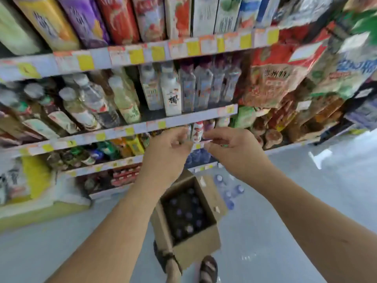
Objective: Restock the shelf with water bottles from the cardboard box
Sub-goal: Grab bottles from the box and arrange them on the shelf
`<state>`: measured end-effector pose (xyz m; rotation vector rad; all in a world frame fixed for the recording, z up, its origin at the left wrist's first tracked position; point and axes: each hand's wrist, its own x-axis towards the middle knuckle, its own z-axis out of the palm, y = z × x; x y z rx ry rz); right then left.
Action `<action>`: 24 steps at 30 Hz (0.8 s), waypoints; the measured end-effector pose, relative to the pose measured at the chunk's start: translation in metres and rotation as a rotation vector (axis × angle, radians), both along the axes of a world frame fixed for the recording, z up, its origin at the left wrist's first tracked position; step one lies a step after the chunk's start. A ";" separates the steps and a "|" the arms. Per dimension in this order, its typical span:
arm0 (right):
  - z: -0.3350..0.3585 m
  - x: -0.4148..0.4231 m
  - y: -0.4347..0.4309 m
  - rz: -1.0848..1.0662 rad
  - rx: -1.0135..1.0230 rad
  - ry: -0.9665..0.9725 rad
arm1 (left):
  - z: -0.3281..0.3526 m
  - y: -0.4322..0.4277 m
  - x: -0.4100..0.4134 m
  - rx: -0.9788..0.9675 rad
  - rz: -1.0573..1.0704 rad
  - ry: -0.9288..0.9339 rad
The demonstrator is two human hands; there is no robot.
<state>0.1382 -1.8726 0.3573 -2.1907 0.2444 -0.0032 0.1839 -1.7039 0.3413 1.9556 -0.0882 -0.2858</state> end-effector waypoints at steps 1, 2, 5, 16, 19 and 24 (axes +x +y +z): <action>-0.023 -0.010 0.000 -0.008 -0.004 0.041 | -0.023 0.003 -0.008 0.020 0.001 0.034; -0.046 -0.018 0.001 -0.018 -0.016 0.083 | -0.048 0.006 -0.015 0.045 -0.004 0.055; -0.119 -0.039 0.007 -0.034 -0.082 0.252 | -0.116 0.021 -0.035 0.122 -0.005 0.115; -0.393 -0.066 0.045 0.182 -0.337 0.631 | -0.341 0.078 -0.081 0.154 0.107 0.438; -0.459 -0.059 0.046 0.311 -0.498 0.704 | -0.383 0.075 -0.081 0.152 0.110 0.463; -0.566 -0.042 0.052 0.517 -0.611 0.859 | -0.438 0.073 -0.072 0.089 0.177 0.455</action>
